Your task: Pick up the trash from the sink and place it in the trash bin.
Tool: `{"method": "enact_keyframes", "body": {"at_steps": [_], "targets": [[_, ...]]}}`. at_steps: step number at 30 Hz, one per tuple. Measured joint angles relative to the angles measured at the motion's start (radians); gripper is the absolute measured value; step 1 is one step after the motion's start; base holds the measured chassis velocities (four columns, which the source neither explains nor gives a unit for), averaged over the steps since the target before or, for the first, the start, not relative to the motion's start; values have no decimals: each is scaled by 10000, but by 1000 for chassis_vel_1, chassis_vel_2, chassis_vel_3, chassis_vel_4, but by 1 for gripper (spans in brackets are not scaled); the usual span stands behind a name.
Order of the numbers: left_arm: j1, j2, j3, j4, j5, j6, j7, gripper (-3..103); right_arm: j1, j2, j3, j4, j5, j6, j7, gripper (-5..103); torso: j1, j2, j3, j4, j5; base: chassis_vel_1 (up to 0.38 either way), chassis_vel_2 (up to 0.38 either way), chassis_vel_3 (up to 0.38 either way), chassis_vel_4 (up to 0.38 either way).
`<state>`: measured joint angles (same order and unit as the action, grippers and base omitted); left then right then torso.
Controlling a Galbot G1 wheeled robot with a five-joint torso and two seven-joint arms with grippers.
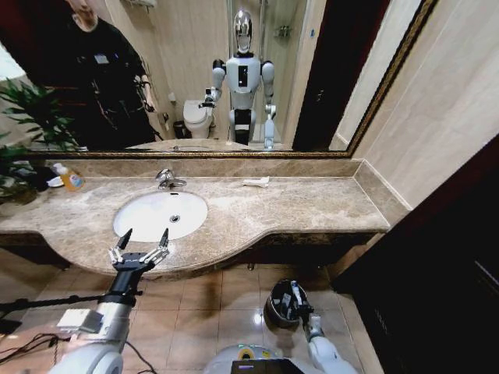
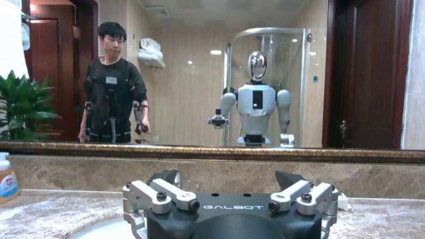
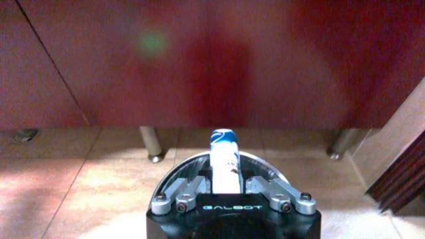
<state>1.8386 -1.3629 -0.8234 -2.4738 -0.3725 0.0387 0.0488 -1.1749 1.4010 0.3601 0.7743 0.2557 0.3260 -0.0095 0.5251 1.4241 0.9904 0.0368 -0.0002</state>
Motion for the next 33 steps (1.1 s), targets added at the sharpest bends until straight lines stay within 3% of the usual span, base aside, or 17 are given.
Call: {"method": "enact_keyframes", "body": {"at_steps": [4,7,11,15,18,21,24,25,33], "targets": [[0,0,0,0,0,0,0,100,421,232,-17,-786,-142,232,11,19,0,0,0,1,2,0,0,0,0],[0,0,0,0,0,0,0,100,568,317,-27,-1125,-464,446,153,33,0,0,0,0,2,0,0,0,0],[0,0,0,0,0,0,0,100,576,340,-27,-1152,-577,483,220,39,0,0,0,0,1,0,0,0,0],[0,0,0,0,0,0,0,100,557,349,-29,-1112,-642,504,330,61,0,0,0,0,1,0,0,0,0],[0,0,0,0,0,0,0,100,535,338,-29,-1089,-657,526,349,66,0,0,0,0,1,0,0,0,0],[0,0,0,0,0,0,0,100,478,310,-29,-1043,-662,594,390,83,0,0,0,0,2,0,0,0,0],[0,0,0,0,0,0,0,100,449,297,-29,-1023,-663,627,407,88,0,0,0,0,2,0,0,0,0],[0,0,0,0,0,0,0,100,417,276,-29,-992,-663,667,420,97,0,0,0,0,2,0,0,0,0],[0,0,0,0,0,-1,0,100,259,201,-22,-787,-663,703,465,100,0,0,0,0,2,0,0,0,0]]}}
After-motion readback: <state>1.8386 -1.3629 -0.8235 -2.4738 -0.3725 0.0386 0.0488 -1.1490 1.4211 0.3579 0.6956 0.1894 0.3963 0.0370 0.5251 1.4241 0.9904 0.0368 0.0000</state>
